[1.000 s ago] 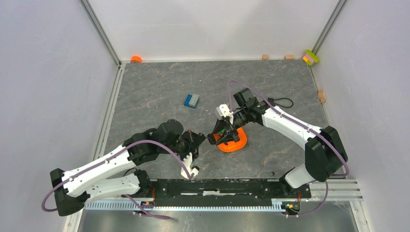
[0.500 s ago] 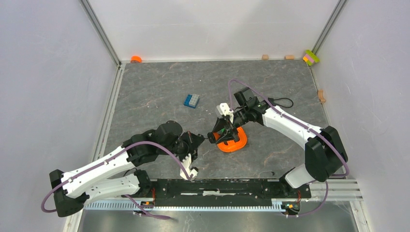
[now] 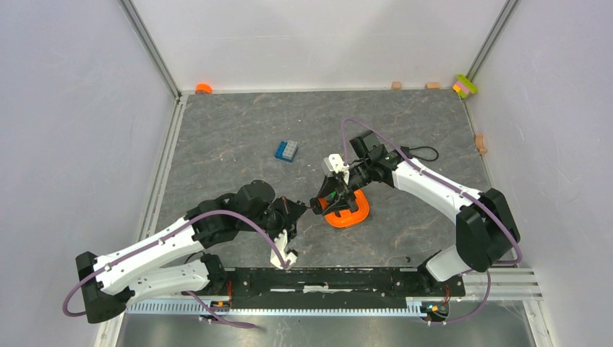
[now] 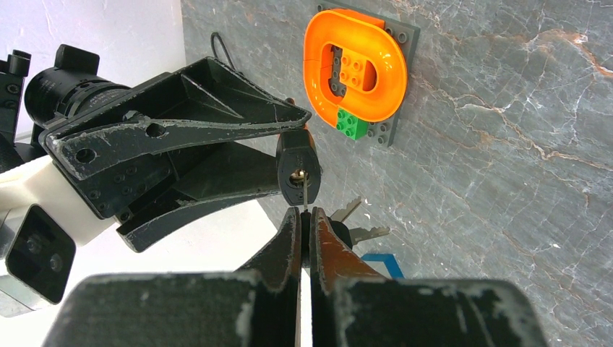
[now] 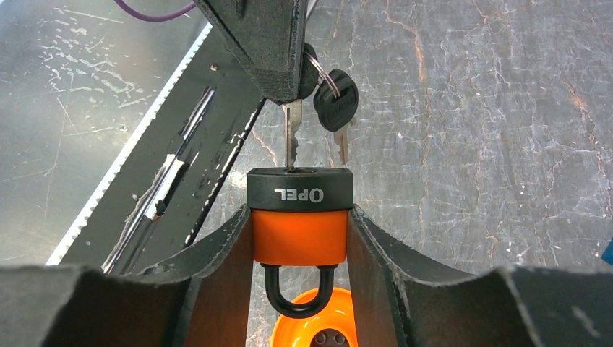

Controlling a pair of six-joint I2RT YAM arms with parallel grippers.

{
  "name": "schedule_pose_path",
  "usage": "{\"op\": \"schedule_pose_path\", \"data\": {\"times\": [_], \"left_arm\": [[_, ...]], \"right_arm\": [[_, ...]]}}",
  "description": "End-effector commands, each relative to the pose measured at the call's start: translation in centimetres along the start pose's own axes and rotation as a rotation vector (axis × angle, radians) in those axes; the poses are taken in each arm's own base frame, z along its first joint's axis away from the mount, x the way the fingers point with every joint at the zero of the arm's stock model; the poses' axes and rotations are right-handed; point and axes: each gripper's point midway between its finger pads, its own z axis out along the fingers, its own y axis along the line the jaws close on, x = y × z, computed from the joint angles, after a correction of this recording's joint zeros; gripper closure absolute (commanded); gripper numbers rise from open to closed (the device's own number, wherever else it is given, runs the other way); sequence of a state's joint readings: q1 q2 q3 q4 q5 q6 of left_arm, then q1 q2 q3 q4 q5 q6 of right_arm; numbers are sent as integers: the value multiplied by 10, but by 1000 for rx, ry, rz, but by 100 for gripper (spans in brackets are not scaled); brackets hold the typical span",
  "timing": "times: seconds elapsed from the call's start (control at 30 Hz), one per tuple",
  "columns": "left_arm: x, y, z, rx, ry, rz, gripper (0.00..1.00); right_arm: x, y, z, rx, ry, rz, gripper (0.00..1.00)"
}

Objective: Unlock with the key

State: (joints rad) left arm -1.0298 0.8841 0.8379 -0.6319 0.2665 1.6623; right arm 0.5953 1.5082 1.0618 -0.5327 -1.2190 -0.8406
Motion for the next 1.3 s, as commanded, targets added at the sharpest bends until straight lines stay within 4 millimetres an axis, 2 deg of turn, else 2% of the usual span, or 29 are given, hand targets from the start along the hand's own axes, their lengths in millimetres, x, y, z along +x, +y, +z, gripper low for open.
{"op": "schedule_pose_path", "data": {"times": [0.0,0.17,1.27], "left_arm": [[-5,15,-1,-48,-22,-16,98],[-3,18,-1,-64,-13,-12,98],[0,11,2,-35,2,-5,98]], "right_arm": [[-23,1,-3,-10,-54,-66,100],[-22,1,-3,-11,-55,-63,100],[-22,3,-3,-11,-55,-68,100]]}}
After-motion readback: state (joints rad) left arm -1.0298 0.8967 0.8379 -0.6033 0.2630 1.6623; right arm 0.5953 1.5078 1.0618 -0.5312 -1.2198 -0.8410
